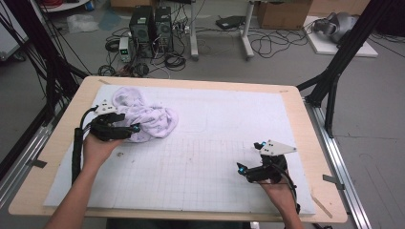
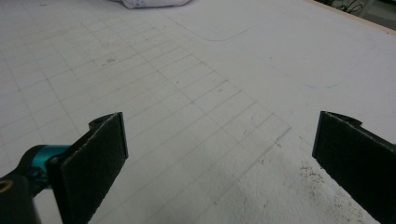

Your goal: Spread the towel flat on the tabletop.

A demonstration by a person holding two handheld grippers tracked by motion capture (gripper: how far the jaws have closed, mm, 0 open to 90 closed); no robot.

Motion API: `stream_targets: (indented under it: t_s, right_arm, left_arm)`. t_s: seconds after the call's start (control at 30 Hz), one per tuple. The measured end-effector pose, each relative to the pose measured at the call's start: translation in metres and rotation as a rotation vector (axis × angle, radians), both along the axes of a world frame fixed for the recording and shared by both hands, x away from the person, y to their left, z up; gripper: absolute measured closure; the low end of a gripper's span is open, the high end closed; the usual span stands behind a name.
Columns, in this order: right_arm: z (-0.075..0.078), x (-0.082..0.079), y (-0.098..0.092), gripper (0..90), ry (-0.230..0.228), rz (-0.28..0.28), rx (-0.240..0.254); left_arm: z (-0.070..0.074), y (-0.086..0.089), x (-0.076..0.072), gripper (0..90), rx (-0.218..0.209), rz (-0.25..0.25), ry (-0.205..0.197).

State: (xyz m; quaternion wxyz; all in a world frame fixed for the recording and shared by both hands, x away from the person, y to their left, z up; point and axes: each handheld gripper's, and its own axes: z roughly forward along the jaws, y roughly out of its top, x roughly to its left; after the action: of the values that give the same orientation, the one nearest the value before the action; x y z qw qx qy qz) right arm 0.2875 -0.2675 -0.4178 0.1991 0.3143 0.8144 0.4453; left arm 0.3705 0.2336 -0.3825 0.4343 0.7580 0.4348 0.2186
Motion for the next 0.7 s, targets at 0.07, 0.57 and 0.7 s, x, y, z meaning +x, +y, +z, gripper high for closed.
stream_targets:
  t_s: [0.07, 0.57, 0.7]
  right_arm:
    - [0.000, 0.000, 0.001, 2.2, 0.001, 0.005, -0.002]
    - [-0.002, 0.001, 0.005, 2.2, 0.010, 0.024, -0.019]
    - [-0.004, 0.003, 0.008, 2.3, 0.018, 0.035, -0.026]
  left_arm:
    - [-0.006, -0.001, 0.008, 31.0, -0.011, 0.018, 0.018]
    - [-0.043, -0.010, 0.033, 57.3, 0.138, 0.060, 0.075]
    - [-0.041, -0.011, 0.031, 69.7, 0.155, 0.057, 0.066]
